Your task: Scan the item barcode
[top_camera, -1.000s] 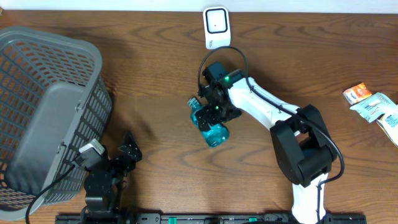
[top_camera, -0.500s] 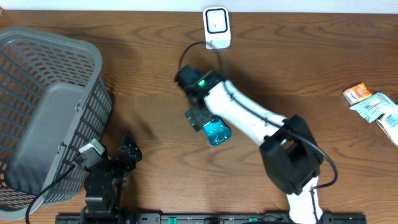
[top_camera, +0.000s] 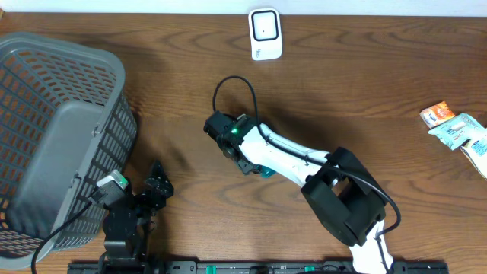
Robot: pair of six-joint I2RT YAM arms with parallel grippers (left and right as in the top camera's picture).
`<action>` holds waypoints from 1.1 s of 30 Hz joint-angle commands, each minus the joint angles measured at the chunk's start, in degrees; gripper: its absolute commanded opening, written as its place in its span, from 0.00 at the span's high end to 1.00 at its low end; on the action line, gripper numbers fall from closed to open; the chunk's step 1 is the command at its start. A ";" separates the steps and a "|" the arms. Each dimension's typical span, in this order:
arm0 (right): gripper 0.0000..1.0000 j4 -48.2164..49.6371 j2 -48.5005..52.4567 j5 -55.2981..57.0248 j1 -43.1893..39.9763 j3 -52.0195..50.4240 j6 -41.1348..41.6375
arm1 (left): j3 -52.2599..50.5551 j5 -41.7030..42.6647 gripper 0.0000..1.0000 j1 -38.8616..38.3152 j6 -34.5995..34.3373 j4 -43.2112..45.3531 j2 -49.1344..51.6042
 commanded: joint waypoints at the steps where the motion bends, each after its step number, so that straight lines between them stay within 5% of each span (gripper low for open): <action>1: 0.40 0.17 2.56 1.84 0.07 -2.05 1.36 | -0.50 -0.70 0.02 0.17 -0.09 -1.20 -0.42; 5: 0.46 0.09 4.17 0.98 -0.13 -3.61 1.33 | -0.50 -0.70 0.02 0.17 -0.09 -1.20 -0.42; 11: 0.80 -0.63 5.31 -9.27 -1.97 -3.67 1.03 | -0.50 -0.72 0.02 0.17 -0.09 -1.20 -0.39; 17: 0.86 -1.40 5.27 -23.80 -5.27 -2.45 -3.50 | -0.50 -0.70 0.02 0.17 -0.09 -1.20 -0.39; 23: 0.73 -2.01 5.27 -30.80 -9.60 -2.40 -5.35 | -0.50 -0.72 0.02 0.17 -0.09 -1.20 -0.39; 29: 0.32 -3.13 5.25 -33.27 -12.55 -1.64 -5.38 | -0.50 -0.70 0.02 0.17 -0.09 -1.20 -0.39; 33: 0.30 -3.30 5.25 -33.81 -12.90 -1.64 -5.38 | -0.50 -0.70 0.02 0.17 -0.09 -1.20 -0.42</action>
